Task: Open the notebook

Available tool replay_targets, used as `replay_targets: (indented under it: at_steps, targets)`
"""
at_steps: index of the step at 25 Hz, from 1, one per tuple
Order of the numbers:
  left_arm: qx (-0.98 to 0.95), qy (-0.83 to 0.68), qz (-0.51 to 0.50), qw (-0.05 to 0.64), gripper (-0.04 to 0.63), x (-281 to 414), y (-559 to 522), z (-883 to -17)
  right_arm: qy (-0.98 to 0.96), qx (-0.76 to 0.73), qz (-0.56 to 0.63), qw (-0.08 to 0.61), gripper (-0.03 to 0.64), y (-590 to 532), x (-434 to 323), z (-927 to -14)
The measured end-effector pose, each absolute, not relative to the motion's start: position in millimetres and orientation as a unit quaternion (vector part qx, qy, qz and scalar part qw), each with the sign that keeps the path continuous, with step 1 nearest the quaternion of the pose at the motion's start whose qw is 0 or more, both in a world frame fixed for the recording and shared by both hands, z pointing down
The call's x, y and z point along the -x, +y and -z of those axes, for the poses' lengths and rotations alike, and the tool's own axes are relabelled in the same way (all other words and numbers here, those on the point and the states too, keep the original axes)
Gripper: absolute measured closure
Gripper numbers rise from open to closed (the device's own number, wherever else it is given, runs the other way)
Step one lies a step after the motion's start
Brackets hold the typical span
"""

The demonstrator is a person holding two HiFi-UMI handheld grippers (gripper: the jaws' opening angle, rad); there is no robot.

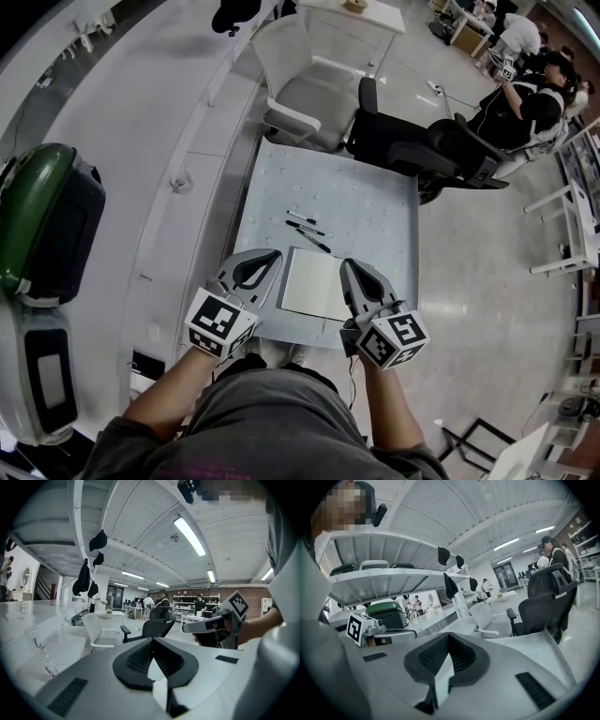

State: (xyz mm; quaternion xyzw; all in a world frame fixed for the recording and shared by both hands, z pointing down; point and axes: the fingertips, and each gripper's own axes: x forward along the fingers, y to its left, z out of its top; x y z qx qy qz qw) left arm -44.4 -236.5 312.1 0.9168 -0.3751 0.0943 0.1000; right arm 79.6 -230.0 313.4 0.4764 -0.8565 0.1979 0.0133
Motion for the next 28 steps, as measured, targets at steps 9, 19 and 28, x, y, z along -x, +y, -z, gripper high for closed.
replay_targets:
  at_steps: [9, 19, 28]
  targets:
    - [-0.918, -0.37, -0.1, 0.103, 0.594, 35, -241, -311, -0.859, -0.472, -0.199, 0.013, 0.614, -232, -83, -315]
    - [-0.918, -0.367, -0.108, 0.104, 0.594, 26, -246, -316, -0.857, -0.473, -0.205, 0.017, 0.614, -235, -92, -321]
    - [-0.916, -0.371, -0.108, 0.109, 0.594, 25, -249, -320, -0.858, -0.469, -0.207, 0.02, 0.614, -238, -93, -324]
